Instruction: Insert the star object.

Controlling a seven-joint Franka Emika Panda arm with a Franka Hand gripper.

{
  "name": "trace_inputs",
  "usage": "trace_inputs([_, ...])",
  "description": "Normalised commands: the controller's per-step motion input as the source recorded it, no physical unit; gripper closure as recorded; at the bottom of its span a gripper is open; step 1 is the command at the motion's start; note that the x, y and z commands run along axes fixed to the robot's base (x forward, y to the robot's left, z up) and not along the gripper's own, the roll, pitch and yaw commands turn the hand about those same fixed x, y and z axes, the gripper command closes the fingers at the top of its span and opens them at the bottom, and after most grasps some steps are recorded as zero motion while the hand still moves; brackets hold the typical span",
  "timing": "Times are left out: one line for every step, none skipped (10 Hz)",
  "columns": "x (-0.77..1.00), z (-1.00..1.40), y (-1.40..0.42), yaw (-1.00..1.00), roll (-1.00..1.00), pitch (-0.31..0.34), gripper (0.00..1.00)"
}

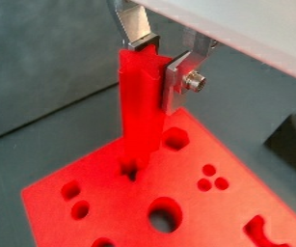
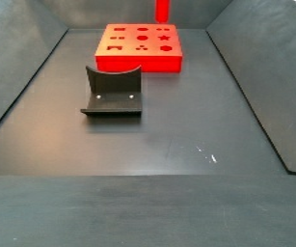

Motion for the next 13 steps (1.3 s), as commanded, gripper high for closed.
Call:
trace_inputs([-0.07,-0.61,-0.19,0.16,0.08,-0.081,1.00])
trace_inputs([-0.02,-0.39,-0.09,0.03,0.11,-0.026,1.00])
trace_inputs([0.00,-0.39,-0.01,0.01,0.10,-0.047,1.00])
trace_inputs([0.03,-0.42,-0.03,0.02,0.10,-0.069,1.00])
trace_inputs([0.01,-0.36,0.00,0.01,0.14,-0.036,1.00])
trace_inputs([-0.04,-0.19,0.00,-0.02,0.09,0.000,1.00])
trace_inputs([-0.11,0.00,0.00,-0.22,0.03,0.000,1.00])
trace_inputs([-0.01,-0.08,0.00,-0.20,0.05,0.000,1.00])
trace_inputs([0.00,-0.13,0.09,-0.14,0.09,0.000,1.00])
trace_inputs([0.00,-0.14,0.08,-0.10,0.09,0.000,1.00])
trace_inputs([0.00,-0.11,0.00,-0.07,0.06,0.000,1.00])
trace_inputs([0.00,-0.15,0.05,-0.03,0.09,0.000,1.00])
trace_inputs([-0.02,-0.17,0.00,-0.03,0.08,0.000,1.00])
